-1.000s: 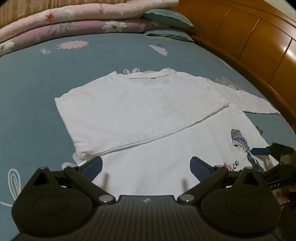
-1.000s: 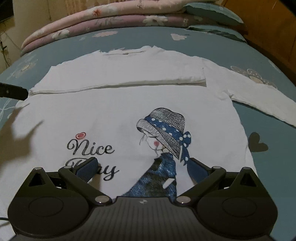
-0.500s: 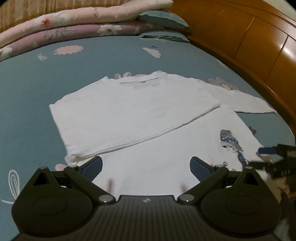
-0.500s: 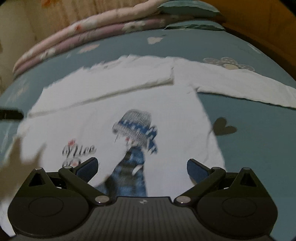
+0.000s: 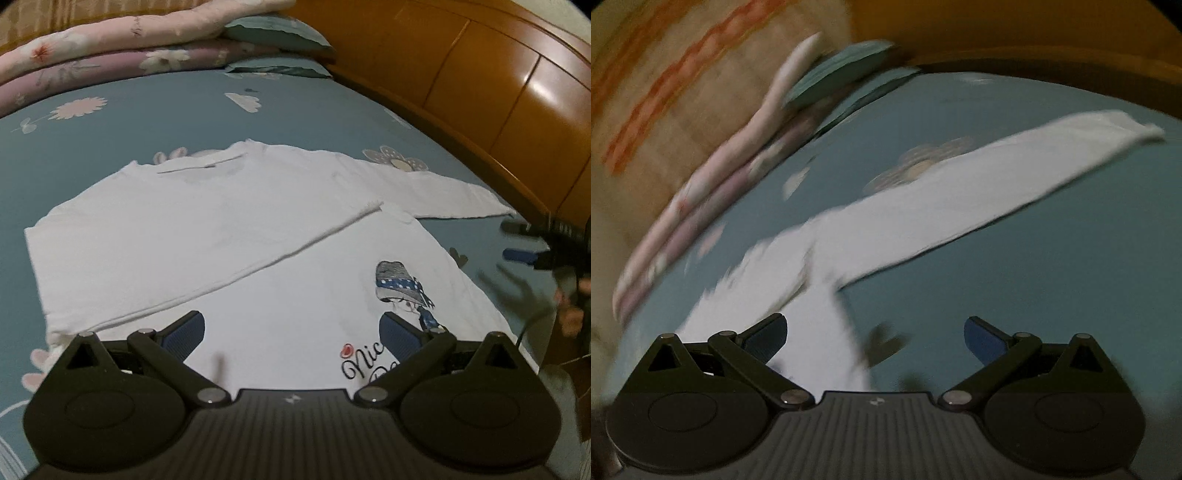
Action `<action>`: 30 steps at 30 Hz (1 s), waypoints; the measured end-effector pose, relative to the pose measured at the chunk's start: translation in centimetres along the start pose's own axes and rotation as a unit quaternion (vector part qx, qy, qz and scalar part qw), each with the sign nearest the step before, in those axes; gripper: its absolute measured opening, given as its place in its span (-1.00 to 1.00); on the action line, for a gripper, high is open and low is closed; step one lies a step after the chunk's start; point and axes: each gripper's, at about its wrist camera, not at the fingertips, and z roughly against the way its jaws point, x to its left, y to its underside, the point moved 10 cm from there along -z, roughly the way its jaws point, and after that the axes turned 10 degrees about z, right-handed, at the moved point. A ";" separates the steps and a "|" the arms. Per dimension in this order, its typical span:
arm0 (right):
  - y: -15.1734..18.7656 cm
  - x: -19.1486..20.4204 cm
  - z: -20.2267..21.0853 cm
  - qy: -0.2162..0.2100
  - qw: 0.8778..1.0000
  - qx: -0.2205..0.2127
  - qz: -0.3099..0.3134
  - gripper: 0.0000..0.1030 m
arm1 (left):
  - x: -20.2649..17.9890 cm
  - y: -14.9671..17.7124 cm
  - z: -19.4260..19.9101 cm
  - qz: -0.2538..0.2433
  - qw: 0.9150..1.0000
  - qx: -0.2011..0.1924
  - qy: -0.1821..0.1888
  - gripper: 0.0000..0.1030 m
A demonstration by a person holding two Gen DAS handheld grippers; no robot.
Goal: Fold clothes
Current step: 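Move the open right gripper along the long sleeve to its cuff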
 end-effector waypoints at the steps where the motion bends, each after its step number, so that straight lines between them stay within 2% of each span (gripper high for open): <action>1: -0.7 -1.6 0.3 0.001 1.000 -0.007 -0.022 1.00 | -0.3 0.1 -0.2 -0.001 1.000 0.000 0.003 0.95; 4: -2.8 -6.5 0.7 0.011 0.996 -0.029 -0.078 1.00 | -0.7 0.4 -1.0 0.001 1.000 0.000 0.009 0.95; 10: -6.7 -15.1 0.8 0.022 0.980 -0.083 -0.179 1.00 | -0.2 2.1 -4.2 0.029 0.999 0.038 0.004 0.95; 13: -7.9 -18.4 0.1 0.026 0.971 -0.101 -0.213 1.00 | -0.1 2.7 -4.8 0.023 0.999 0.041 -0.001 0.95; 17: -8.9 -21.2 -1.5 0.012 0.962 -0.117 -0.248 1.00 | -0.2 3.0 -5.2 0.012 0.999 0.041 -0.002 0.98; 24: -10.6 -22.4 -3.0 0.023 0.968 -0.118 -0.220 1.00 | -0.3 3.3 -5.2 -0.031 0.999 0.024 0.006 0.98; 30: -12.0 -22.3 -4.2 0.033 0.975 -0.133 -0.174 1.00 | 0.2 2.6 -4.9 0.001 1.000 0.019 0.004 0.98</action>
